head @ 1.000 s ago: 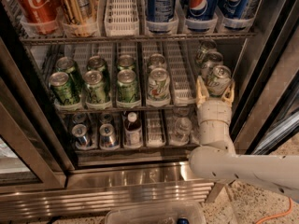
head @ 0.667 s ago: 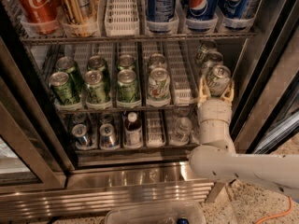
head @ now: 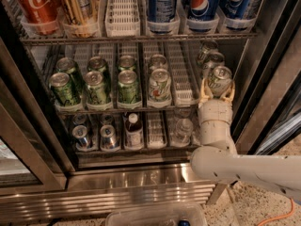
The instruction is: Pick 7up can from middle shelf of fridge
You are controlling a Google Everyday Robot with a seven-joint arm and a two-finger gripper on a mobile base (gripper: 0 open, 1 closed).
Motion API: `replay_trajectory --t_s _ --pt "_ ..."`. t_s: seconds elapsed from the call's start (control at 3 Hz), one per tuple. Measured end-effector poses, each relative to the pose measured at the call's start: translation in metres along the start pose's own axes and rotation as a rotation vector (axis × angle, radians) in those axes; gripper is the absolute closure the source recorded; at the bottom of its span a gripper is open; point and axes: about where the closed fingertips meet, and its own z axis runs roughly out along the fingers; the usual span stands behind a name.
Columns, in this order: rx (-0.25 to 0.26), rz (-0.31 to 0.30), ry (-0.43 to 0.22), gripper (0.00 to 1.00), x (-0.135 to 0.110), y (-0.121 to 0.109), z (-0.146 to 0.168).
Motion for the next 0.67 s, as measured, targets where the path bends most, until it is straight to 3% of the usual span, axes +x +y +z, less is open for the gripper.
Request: replay_trajectory --t_s 0.33,0.67 --pt "0.000 0.000 0.000 1.00 -0.001 0.000 0.001" --pt "-0.019 0.022 -0.047 1.00 -0.019 0.003 -0.001"
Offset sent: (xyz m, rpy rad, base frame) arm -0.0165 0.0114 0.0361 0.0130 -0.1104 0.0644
